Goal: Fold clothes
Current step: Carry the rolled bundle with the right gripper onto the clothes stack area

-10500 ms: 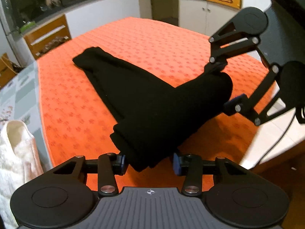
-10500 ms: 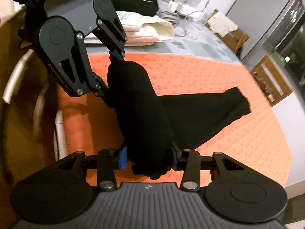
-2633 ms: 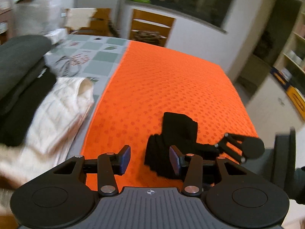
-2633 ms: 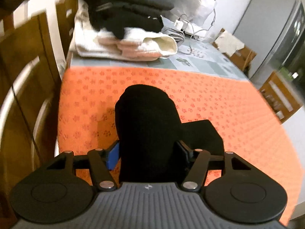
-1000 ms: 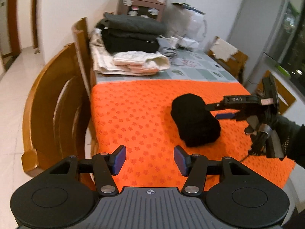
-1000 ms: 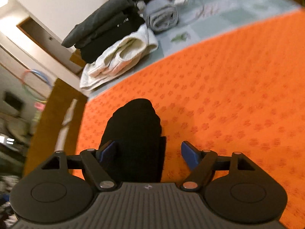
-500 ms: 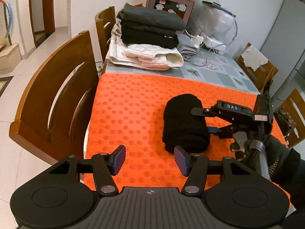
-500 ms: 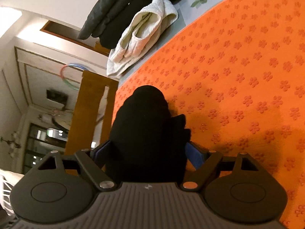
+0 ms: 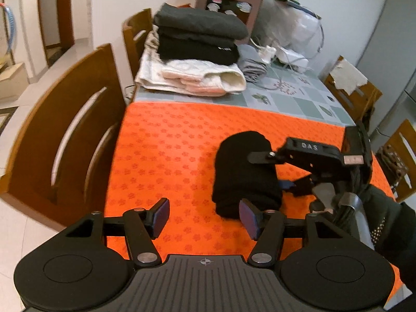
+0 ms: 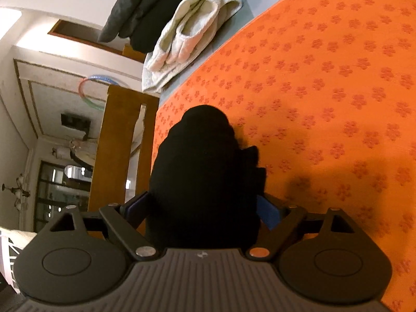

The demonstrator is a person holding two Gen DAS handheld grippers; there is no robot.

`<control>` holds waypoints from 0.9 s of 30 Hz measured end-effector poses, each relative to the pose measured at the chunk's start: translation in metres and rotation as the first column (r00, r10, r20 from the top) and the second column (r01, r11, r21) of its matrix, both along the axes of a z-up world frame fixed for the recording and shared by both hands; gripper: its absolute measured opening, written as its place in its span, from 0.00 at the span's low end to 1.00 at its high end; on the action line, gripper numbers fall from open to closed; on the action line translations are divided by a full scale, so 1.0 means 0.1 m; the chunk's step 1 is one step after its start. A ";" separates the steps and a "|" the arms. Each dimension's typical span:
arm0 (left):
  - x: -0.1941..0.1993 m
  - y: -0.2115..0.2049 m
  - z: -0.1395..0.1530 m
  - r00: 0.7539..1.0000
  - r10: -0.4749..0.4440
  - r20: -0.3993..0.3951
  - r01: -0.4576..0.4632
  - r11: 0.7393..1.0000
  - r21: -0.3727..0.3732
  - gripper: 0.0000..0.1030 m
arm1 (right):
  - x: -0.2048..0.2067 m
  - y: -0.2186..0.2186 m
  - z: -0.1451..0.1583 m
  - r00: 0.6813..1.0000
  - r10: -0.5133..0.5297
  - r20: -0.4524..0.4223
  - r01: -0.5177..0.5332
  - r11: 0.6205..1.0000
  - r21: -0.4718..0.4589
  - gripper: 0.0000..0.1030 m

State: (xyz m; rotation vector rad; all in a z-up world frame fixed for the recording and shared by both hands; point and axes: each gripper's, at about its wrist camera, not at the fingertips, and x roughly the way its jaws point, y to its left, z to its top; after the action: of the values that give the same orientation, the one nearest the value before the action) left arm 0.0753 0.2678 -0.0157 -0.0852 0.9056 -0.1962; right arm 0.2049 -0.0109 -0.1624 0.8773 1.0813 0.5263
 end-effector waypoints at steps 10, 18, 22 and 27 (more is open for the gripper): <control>0.11 -0.24 -0.14 0.999 -0.051 0.003 0.051 0.999 -0.013 0.62 | -0.06 -0.17 -0.09 0.998 -0.064 -0.018 0.066 0.992 0.109 0.58; 0.12 -0.47 0.05 0.995 -0.075 0.060 0.078 0.995 -0.055 0.62 | 0.00 -0.69 0.23 0.988 -0.152 0.035 0.143 0.970 0.196 0.58; 0.20 -0.58 0.14 0.991 -0.093 0.094 0.100 0.993 -0.070 0.62 | 0.18 -1.09 0.45 0.967 -0.245 0.075 0.224 0.950 0.217 0.58; 0.34 -0.66 0.23 0.986 -0.110 0.125 0.122 0.989 -0.088 0.62 | 0.63 -1.53 0.65 0.938 -0.307 0.158 0.281 0.945 0.165 0.59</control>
State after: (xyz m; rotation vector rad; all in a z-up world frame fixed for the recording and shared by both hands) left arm 0.1091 0.2018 0.0078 -0.1081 0.7813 -0.3498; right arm 0.2676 -0.1639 -0.0979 1.0726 0.7351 0.4241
